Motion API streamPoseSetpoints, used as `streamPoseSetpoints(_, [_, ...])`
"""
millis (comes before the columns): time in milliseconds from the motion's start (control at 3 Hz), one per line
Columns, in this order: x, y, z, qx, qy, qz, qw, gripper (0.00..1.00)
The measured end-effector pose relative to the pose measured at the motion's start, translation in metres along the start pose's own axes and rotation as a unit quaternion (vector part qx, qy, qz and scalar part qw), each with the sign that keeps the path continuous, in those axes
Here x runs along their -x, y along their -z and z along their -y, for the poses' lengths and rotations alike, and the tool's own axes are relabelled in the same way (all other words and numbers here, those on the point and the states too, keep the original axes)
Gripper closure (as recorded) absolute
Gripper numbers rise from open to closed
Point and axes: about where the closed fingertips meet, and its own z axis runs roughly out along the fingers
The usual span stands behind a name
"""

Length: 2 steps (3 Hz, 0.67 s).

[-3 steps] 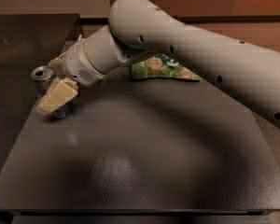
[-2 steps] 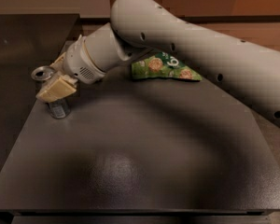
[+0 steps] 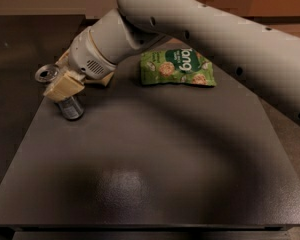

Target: Knock redbull can over

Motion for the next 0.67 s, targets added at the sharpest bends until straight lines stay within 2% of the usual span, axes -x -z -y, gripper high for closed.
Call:
streamPoseSetpoints(333, [-0.006, 0.026, 0.003, 0.001, 0.028, -0.078, 0.9966, 1.0])
streamPoseSetpoints(667, [-0.026, 0.054, 0.002, 0.013, 0.045, -0.156, 0.9866, 1.0])
